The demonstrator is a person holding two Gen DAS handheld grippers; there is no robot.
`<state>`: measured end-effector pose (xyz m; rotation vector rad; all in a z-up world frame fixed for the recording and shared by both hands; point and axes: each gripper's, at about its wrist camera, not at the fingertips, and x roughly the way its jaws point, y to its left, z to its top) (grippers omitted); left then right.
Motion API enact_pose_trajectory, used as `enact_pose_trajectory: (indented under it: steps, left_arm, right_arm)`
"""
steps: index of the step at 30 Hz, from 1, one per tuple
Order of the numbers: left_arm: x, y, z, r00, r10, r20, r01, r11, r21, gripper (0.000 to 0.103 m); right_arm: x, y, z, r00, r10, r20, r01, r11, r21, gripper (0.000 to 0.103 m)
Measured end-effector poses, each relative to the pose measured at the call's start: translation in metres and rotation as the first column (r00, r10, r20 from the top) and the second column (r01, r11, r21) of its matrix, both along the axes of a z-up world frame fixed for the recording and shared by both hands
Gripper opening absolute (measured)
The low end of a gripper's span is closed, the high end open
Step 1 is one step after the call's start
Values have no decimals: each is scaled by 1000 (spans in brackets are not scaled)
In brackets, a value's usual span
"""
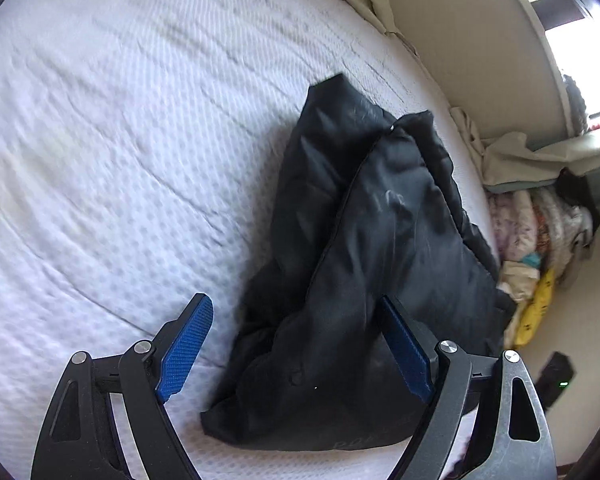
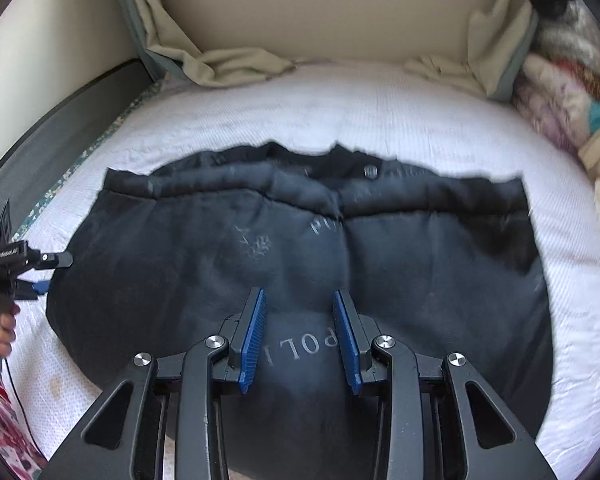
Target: Fold large clothes
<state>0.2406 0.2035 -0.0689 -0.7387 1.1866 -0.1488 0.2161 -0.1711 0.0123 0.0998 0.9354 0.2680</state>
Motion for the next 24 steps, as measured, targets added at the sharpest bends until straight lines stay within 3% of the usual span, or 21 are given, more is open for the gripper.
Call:
enact_pose_trajectory:
  steps: [3, 8, 11, 14, 18, 24]
  left_arm:
    - [4, -2, -16, 1000, 3, -5, -4, 994, -111, 88]
    - [12, -14, -19, 1000, -6, 30, 9, 995, -104, 88]
    - [14, -20, -20, 999, -11, 46, 15, 995, -96, 77]
    - [14, -24, -26, 998, -3, 55, 11, 987, -157, 62]
    - [13, -32, -19, 995, -14, 94, 28, 989, -145, 44]
    - [12, -31, 3, 993, 0, 118, 21, 985, -173, 36]
  right_arm:
    - [7, 0, -12, 1000, -2, -15, 2, 1000, 9, 31]
    - [8, 4, -24, 1000, 12, -12, -12, 1000, -25, 31]
    - [8, 2, -25, 1000, 15, -16, -15, 1000, -17, 31]
    - [11, -1, -26, 1000, 11, -26, -11, 1000, 8, 31]
    - [14, -3, -26, 999, 2, -35, -1, 1000, 31, 31]
    - [12, -3, -7, 999, 10, -37, -9, 1000, 22, 32]
